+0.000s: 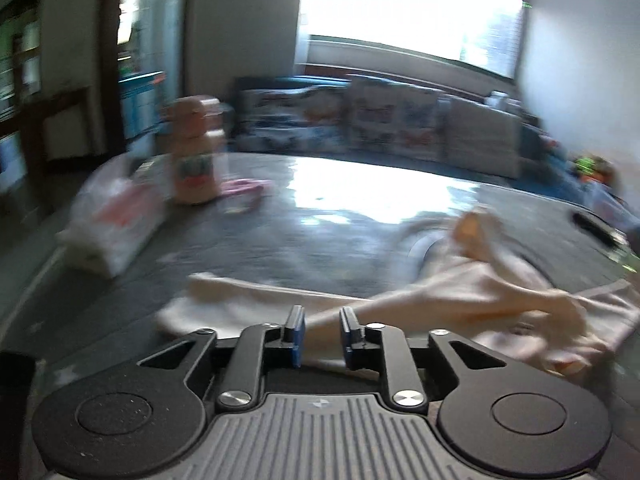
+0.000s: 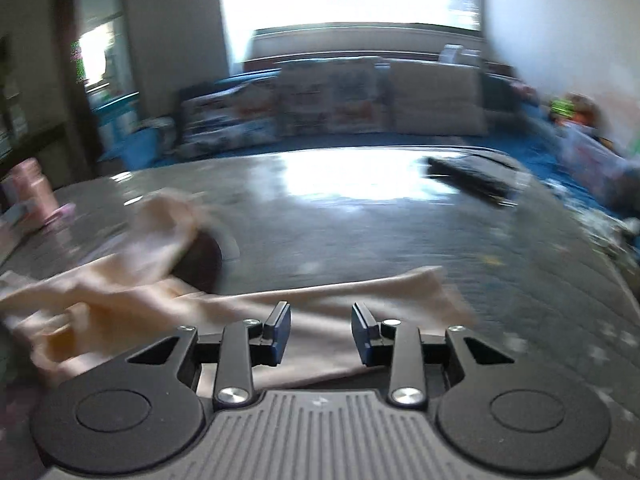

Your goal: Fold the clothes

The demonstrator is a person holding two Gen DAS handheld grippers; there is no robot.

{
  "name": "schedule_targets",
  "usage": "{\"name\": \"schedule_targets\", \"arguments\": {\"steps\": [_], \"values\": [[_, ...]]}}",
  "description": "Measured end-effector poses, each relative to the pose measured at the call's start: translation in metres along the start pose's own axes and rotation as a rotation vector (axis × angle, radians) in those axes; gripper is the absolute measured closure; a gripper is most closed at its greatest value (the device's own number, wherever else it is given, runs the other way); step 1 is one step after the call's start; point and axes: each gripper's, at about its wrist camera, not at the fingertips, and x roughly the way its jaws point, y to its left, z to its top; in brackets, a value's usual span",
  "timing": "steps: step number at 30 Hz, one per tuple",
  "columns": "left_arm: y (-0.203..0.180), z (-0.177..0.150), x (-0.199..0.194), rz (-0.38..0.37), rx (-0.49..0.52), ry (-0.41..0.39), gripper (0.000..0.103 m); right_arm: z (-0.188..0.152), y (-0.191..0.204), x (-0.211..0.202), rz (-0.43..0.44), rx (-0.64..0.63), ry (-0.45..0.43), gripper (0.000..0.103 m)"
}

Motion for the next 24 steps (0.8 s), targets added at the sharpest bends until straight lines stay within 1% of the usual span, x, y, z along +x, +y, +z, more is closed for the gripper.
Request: {"name": "schedule_targets", "arguments": {"steps": [3, 6, 8, 10, 12, 15, 19, 22, 23, 24], "values": [[-0.031, 0.000, 0.004, -0.096, 0.059, 0.010, 0.076, -0.002, 0.031, 0.000, 0.090, -0.088, 0.017, 0.066], [-0.061, -0.002, 0.009, -0.187, 0.114, 0.019, 0.072, -0.006, 0.067, -0.001, 0.193, -0.181, 0.033, 0.064], [-0.076, -0.003, 0.014, -0.240, 0.145, 0.030, 0.069, -0.010, 0.090, -0.002, 0.270, -0.246, 0.048, 0.063], [-0.090, -0.006, 0.017, -0.281, 0.177, 0.045, 0.067, -0.013, 0.108, -0.002, 0.319, -0.296, 0.059, 0.062], [-0.101, -0.010, 0.020, -0.302, 0.202, 0.058, 0.067, -0.017, 0.123, 0.000, 0.363, -0.341, 0.073, 0.062], [-0.112, -0.012, 0.028, -0.331, 0.217, 0.076, 0.067, -0.022, 0.139, 0.002, 0.387, -0.381, 0.086, 0.062], [-0.123, -0.015, 0.037, -0.337, 0.240, 0.092, 0.065, -0.025, 0.148, 0.010, 0.395, -0.384, 0.090, 0.063], [-0.128, -0.016, 0.046, -0.325, 0.269, 0.099, 0.068, -0.028, 0.152, 0.014, 0.384, -0.403, 0.087, 0.064], [-0.128, -0.017, 0.048, -0.317, 0.282, 0.100, 0.071, -0.029, 0.154, 0.017, 0.381, -0.408, 0.088, 0.064], [-0.129, -0.018, 0.051, -0.312, 0.291, 0.105, 0.085, -0.031, 0.155, 0.019, 0.377, -0.412, 0.090, 0.067]]}}
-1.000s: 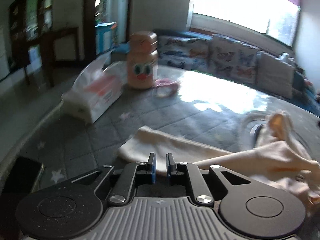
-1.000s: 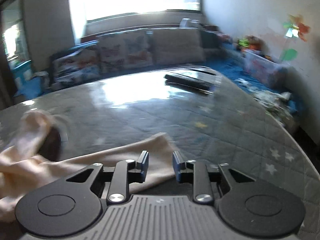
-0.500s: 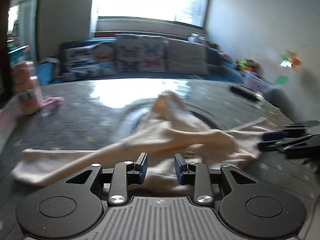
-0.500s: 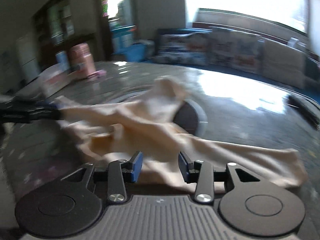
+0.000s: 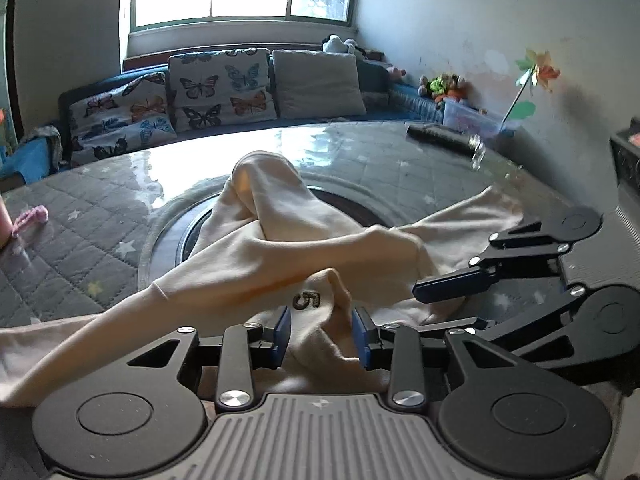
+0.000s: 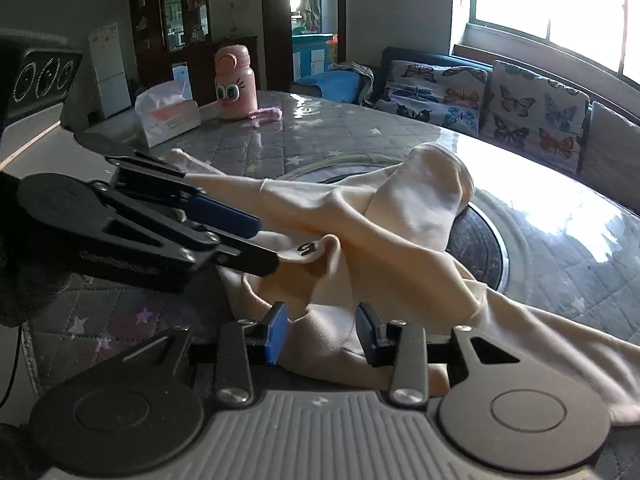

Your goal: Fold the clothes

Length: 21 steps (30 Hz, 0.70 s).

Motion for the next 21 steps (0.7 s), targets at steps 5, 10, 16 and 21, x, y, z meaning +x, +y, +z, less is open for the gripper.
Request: {"name": "schedule_targets", "arguments": {"steps": [5, 10, 16, 21], "values": [[-0.001, -0.005, -0.004, 0.003, 0.012, -0.007, 0.099, -0.003, 0.003, 0.006, -0.013, 0.002, 0.005, 0.096], [-0.002, -0.010, -0.038, -0.029, 0.034, -0.054, 0.099, -0.006, 0.008, -0.023, 0.000, -0.026, -0.029, 0.099], [-0.011, -0.031, -0.068, -0.101, 0.087, -0.026, 0.099, -0.021, 0.023, -0.053, 0.070, -0.068, 0.005, 0.099], [-0.013, -0.045, -0.062, -0.154, 0.104, 0.068, 0.099, -0.032, 0.028, -0.054, 0.172, -0.083, 0.090, 0.096]]}}
